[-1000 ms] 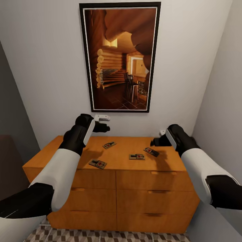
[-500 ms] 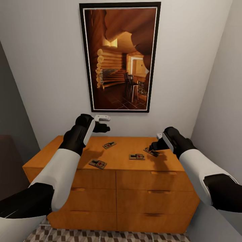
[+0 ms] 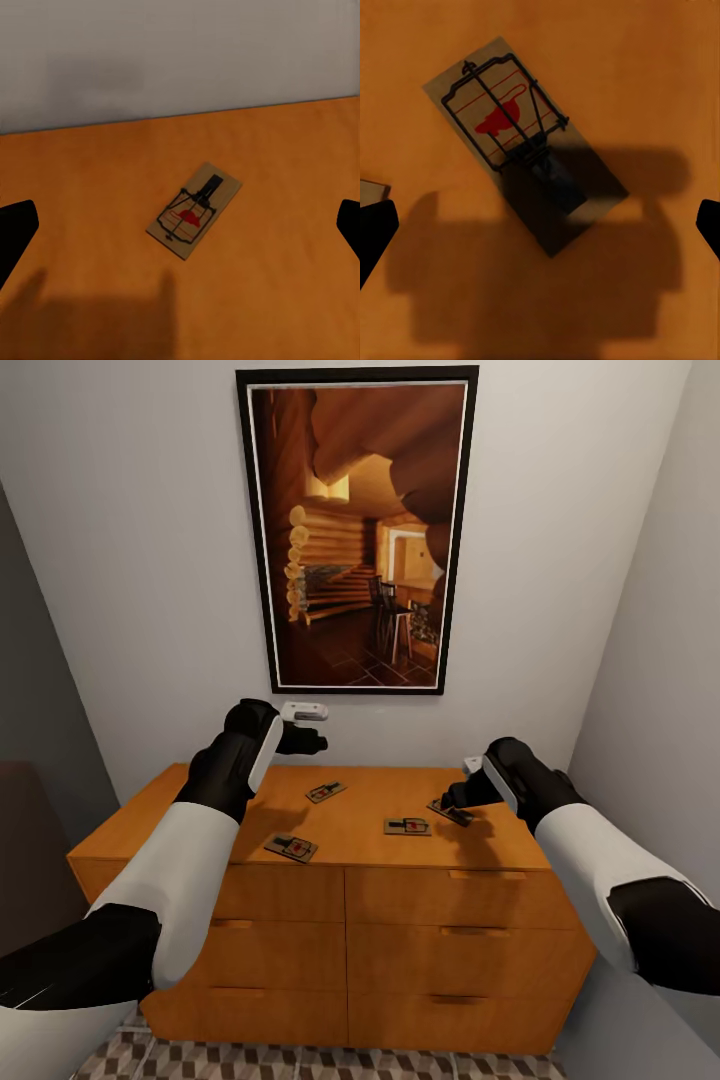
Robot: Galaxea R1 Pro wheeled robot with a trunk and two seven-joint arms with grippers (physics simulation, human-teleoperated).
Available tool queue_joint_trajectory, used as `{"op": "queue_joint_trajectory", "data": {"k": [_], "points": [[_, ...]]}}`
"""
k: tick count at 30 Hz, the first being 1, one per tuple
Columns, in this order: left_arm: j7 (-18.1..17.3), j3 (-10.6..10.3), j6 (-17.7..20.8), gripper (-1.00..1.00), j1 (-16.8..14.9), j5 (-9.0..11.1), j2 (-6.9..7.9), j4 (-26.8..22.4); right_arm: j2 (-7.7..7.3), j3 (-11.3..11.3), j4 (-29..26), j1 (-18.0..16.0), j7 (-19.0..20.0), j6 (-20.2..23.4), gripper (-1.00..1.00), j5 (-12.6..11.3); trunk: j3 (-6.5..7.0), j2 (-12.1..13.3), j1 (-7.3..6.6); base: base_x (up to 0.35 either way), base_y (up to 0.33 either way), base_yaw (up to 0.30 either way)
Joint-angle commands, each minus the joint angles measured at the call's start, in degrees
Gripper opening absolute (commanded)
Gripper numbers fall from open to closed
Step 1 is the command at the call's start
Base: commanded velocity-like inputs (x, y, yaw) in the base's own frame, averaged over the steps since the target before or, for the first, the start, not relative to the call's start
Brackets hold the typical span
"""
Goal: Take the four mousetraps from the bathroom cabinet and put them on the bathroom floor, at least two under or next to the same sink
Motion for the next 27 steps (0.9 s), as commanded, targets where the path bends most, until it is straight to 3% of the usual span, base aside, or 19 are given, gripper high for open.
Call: {"op": "queue_joint_trajectory", "data": {"k": [1, 7, 18, 27], "points": [[0.0, 0.0, 0.2, 1.0, 0.0, 0.0, 0.0, 0.0, -0.13, 0.8, -0.2, -0.1, 0.0, 0.2, 1.0, -0.3, -0.07, 0.0, 0.0, 0.0, 0.0, 0.0], [0.0, 0.0, 0.2, 1.0, -0.1, 0.0, -0.05, -0.1, -0.27, 2.6, -1.7, -0.1, 0.6, 0.2, 1.0, -0.3, -0.07, 0.0, 0.0, 0.0, 0.0, 0.0], [-0.1, -0.1, 0.2, 1.0, -0.1, 0.1, -0.08, -0.1, -0.47, 7.8, -5.1, -0.1, 3.9, 0.2, 1.0, -0.2, -0.07, 0.0, 0.0, 0.0, 0.0, 0.0], [-0.1, -0.1, 0.2, 1.0, 0.0, 0.1, -0.09, -0.1, -0.59, 9.1, -5.7, -0.1, 6.4, 0.2, 1.0, -0.1, -0.07, 0.0, 0.0, 0.0, 0.0, 0.0]]}}
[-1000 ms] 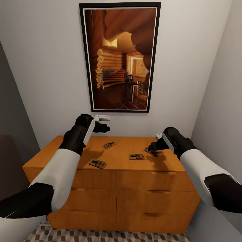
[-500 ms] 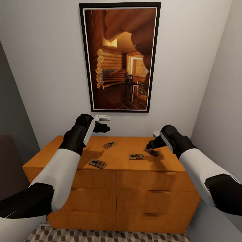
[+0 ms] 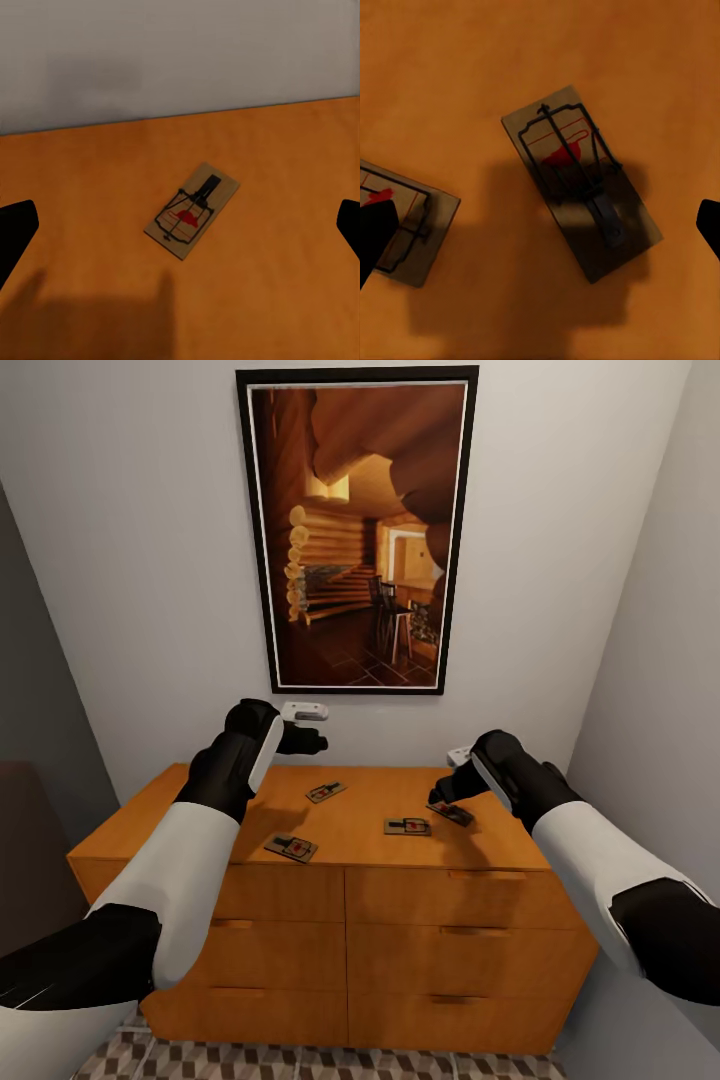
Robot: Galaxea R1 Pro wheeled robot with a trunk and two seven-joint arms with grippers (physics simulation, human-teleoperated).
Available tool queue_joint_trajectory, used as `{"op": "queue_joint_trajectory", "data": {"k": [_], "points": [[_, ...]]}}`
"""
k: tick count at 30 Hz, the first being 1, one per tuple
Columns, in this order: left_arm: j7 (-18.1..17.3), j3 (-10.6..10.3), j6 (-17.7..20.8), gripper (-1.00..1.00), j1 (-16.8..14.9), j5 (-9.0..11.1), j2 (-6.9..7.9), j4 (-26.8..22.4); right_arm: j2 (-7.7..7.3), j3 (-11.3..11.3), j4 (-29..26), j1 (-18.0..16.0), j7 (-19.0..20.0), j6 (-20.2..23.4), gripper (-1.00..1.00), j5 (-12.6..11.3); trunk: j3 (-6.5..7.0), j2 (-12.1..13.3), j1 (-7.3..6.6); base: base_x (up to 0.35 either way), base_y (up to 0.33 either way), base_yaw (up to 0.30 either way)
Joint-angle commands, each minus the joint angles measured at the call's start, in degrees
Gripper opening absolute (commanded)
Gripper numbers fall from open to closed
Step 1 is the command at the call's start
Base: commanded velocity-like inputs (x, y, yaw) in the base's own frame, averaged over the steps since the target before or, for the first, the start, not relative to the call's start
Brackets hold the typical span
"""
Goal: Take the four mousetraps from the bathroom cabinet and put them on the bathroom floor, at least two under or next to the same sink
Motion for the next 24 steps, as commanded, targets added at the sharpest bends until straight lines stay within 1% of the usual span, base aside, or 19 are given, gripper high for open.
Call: {"op": "queue_joint_trajectory", "data": {"k": [1, 24], "points": [[0.0, 0.0, 0.2, 1.0, 0.0, 0.0, 0.0, 0.0, -0.09, 0.4, -0.1, -0.1, 0.1, 0.2, 1.0, -0.2, -0.07, 0.0, 0.0, 0.0, 0.0, 0.0], [0.0, -0.1, 0.2, 1.0, 0.0, 0.0, 0.0, 0.0, -0.03, 0.7, 0.3, -0.1, 0.6, 0.2, 1.0, 0.0, -0.07, 0.0, 0.0, 0.025, -0.019, 0.0]]}}
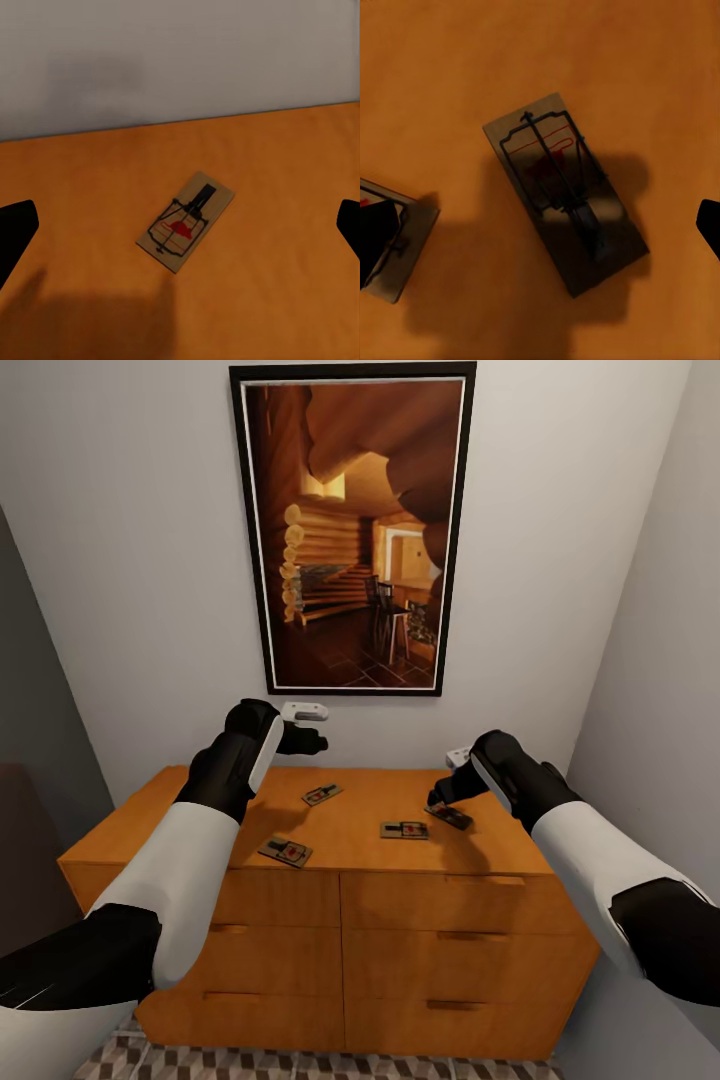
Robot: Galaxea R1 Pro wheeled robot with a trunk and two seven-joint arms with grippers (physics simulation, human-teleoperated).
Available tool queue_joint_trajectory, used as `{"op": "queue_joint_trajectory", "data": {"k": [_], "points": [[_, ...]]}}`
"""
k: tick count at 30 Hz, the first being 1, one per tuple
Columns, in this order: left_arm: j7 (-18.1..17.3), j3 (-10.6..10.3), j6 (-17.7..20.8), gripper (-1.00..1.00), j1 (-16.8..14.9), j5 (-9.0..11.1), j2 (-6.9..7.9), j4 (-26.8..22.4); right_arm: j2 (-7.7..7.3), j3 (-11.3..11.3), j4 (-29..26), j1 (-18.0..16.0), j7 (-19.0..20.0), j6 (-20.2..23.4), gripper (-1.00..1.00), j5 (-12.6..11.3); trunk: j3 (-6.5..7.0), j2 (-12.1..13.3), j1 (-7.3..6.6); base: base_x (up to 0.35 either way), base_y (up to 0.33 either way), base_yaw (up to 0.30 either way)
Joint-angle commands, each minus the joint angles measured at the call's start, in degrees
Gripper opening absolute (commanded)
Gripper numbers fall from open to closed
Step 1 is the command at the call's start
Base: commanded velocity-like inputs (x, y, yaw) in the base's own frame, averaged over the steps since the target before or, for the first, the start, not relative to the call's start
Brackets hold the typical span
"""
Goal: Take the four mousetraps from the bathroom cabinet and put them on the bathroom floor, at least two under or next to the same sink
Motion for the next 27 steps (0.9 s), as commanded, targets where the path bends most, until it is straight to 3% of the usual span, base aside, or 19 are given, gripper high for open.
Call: {"op": "queue_joint_trajectory", "data": {"k": [1, 12, 27], "points": [[0.0, 0.0, 0.2, 1.0, 0.0, 0.0, 0.0, 0.0, -0.08, 0.4, 0.0, -0.1, 0.0, 0.2, 1.0, -0.3, -0.07, 0.0, 0.0, 0.001, -0.001, 0.0], [0.0, 0.0, 0.2, 1.0, -0.1, 0.0, 0.0, 0.0, 0.09, 0.4, 0.9, -0.1, -0.1, 0.2, 1.0, -0.3, -0.07, 0.0, 0.0, 0.0, 0.0, 0.0], [0.0, 0.0, 0.2, 1.0, -0.1, 0.0, 0.0, -0.1, -0.03, 0.3, 7.6, -0.1, 0.0, 0.2, 1.0, 0.2, -0.07, 0.0, 0.0, 0.0, 0.0, 0.0]]}}
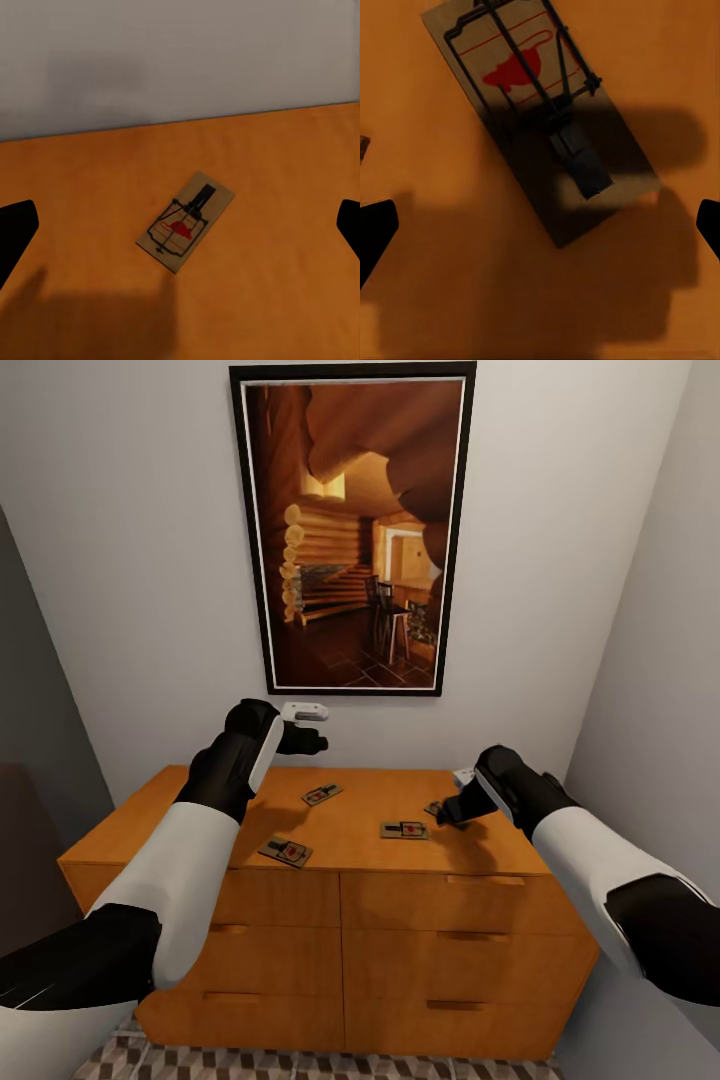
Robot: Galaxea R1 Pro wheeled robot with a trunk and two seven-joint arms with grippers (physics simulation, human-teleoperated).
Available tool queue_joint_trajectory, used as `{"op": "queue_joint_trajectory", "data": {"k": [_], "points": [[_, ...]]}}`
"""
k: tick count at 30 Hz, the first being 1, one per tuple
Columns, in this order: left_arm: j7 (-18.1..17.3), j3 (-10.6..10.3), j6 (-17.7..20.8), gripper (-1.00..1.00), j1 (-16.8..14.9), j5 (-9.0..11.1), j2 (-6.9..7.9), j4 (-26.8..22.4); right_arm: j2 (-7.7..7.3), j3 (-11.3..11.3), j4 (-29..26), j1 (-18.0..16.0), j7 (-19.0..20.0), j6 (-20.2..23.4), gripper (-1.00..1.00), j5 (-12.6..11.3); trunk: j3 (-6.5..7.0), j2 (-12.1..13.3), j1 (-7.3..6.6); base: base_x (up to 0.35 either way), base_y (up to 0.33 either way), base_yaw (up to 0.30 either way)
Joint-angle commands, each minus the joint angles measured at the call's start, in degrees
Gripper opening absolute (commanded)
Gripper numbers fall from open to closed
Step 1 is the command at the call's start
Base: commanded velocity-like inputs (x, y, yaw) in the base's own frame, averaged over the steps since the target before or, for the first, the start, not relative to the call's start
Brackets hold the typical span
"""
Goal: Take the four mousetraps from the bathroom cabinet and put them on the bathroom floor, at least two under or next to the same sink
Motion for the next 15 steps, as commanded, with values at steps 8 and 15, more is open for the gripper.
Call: {"op": "queue_joint_trajectory", "data": {"k": [8, 15], "points": [[0.0, -0.1, 0.2, 1.0, 0.0, -0.1, -0.1, 0.0, -0.12, 0.4, 0.4, -0.1, 0.1, 0.2, 1.0, -0.2, -0.07, 0.0, 0.0, 0.007, -0.032, 0.0], [0.0, -0.1, 0.2, 1.0, 0.0, -0.1, -0.29, 0.1, -0.13, 0.4, 0.5, -0.1, 0.1, 0.2, 1.0, -0.2, -0.07, 0.0, 0.0, 0.036, -0.115, 0.0]]}}
